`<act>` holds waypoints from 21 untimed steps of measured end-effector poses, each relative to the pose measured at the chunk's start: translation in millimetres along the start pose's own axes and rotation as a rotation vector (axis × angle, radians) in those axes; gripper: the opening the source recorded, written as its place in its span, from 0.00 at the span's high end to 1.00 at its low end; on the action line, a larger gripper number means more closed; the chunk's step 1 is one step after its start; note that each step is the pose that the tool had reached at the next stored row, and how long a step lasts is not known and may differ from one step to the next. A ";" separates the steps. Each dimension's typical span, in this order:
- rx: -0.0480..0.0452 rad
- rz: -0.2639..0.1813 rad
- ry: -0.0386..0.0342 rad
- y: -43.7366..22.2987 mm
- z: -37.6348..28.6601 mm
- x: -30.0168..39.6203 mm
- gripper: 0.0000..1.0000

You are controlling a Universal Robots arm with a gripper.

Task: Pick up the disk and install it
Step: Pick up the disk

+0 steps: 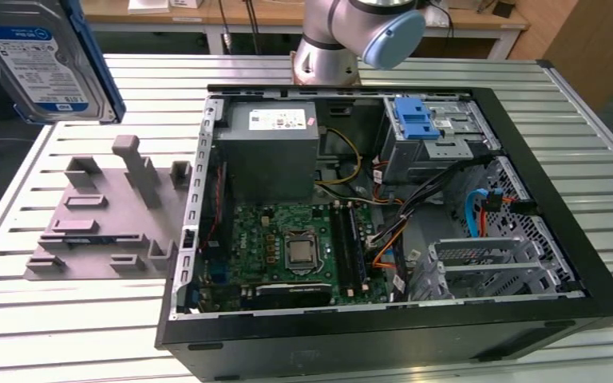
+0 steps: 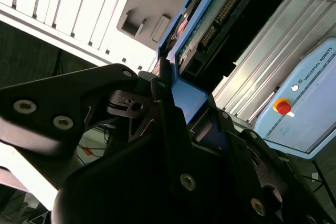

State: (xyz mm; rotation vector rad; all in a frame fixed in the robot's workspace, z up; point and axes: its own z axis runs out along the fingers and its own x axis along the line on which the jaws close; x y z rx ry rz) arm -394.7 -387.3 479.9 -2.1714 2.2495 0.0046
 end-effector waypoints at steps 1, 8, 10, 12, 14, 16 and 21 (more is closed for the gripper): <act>0.0000 0.000 0.0000 -0.8 0.0 0.5 0.64; 0.0000 0.000 0.0000 -8.0 0.0 3.6 0.64; 0.0000 0.000 0.0000 -10.3 0.0 4.0 0.64; -0.0001 0.000 0.0001 -12.6 0.0 4.4 0.64; 0.0000 0.000 0.0000 -15.0 0.1 4.8 0.64; 0.0000 0.000 0.0000 -17.4 0.1 5.1 0.64; 0.0000 0.000 0.0000 -23.3 0.1 5.8 0.64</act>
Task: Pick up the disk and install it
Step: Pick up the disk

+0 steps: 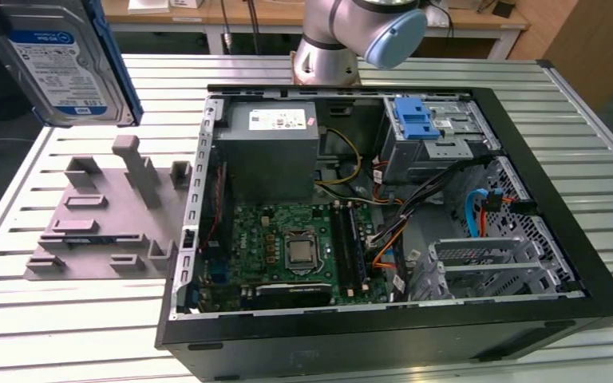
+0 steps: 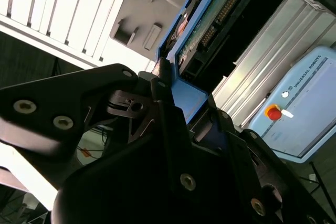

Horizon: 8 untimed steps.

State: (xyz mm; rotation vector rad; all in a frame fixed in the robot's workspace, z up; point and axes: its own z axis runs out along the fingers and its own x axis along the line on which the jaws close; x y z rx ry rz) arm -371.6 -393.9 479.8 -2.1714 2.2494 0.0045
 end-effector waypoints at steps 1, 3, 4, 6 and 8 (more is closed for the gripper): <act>0.0000 0.000 0.0000 -1.1 0.0 0.1 0.64; 0.0000 0.000 0.0000 -3.3 0.0 0.2 0.64; 0.0000 0.000 0.0000 -4.4 0.0 0.2 0.64; -0.0001 0.000 0.0001 -6.5 0.0 0.3 0.64; -0.0001 0.000 0.0000 -8.6 0.0 0.4 0.64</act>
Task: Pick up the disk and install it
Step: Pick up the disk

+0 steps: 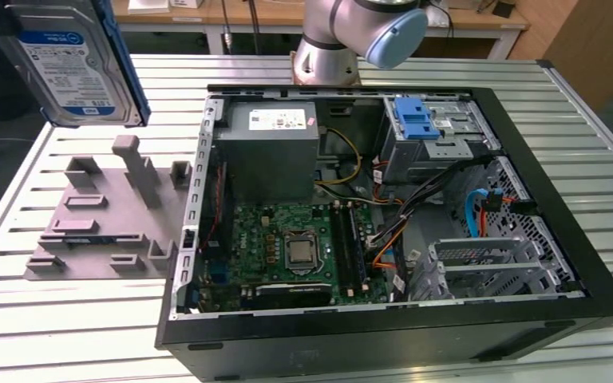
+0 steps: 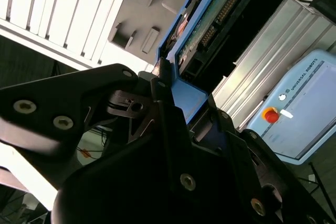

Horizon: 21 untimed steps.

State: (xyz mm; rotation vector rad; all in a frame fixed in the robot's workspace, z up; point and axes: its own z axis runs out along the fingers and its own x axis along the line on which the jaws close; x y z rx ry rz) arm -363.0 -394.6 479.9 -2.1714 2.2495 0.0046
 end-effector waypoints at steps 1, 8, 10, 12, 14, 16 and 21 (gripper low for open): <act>0.0001 0.000 0.0000 -0.9 0.0 0.0 0.64; 0.0001 0.000 0.0000 -7.1 0.1 0.3 0.64; 0.0000 0.000 0.0000 -8.9 0.1 0.4 0.64; 0.0000 0.000 0.0000 -10.7 0.1 0.4 0.64; 0.0001 0.000 -0.0001 -12.5 0.1 0.5 0.64; 0.0000 0.000 0.0000 -14.4 0.1 0.5 0.64; 0.0000 0.000 0.0000 -19.2 0.1 0.6 0.64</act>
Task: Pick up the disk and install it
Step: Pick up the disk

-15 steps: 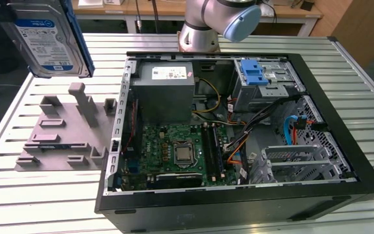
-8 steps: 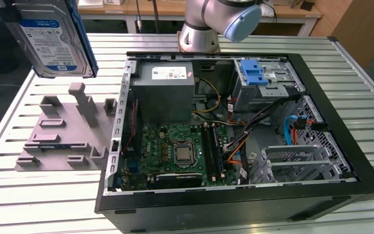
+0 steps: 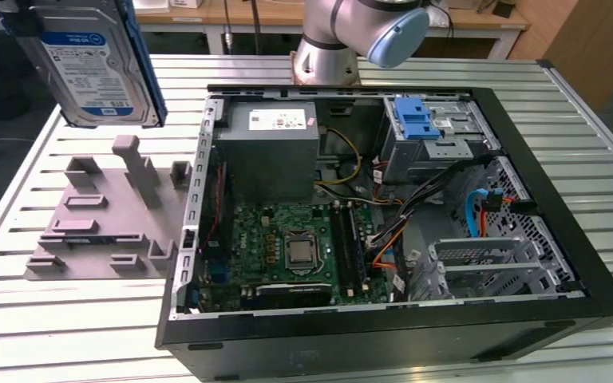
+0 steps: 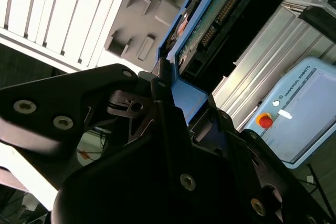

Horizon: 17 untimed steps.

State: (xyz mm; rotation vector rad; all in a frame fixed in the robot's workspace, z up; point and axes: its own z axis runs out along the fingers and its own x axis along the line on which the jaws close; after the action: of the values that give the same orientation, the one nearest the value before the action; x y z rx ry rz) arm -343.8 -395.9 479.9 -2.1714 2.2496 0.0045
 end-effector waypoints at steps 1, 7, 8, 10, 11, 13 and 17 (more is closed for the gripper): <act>0.0000 0.000 -0.0001 -1.0 0.0 0.0 0.64; 0.0000 0.000 0.0000 -7.7 0.1 -0.1 0.64; 0.0000 0.000 0.0000 -8.9 0.1 -0.2 0.64; 0.0000 0.000 0.0000 -11.0 0.1 -0.3 0.64; 0.0000 0.000 -0.0001 -12.2 0.1 -0.3 0.64; 0.0001 0.000 -0.0001 -14.6 0.2 -0.4 0.64; 0.0000 0.000 0.0000 -21.3 0.2 -0.6 0.64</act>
State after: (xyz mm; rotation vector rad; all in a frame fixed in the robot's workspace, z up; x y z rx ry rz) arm -322.5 -396.1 479.9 -2.1714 2.2496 0.0046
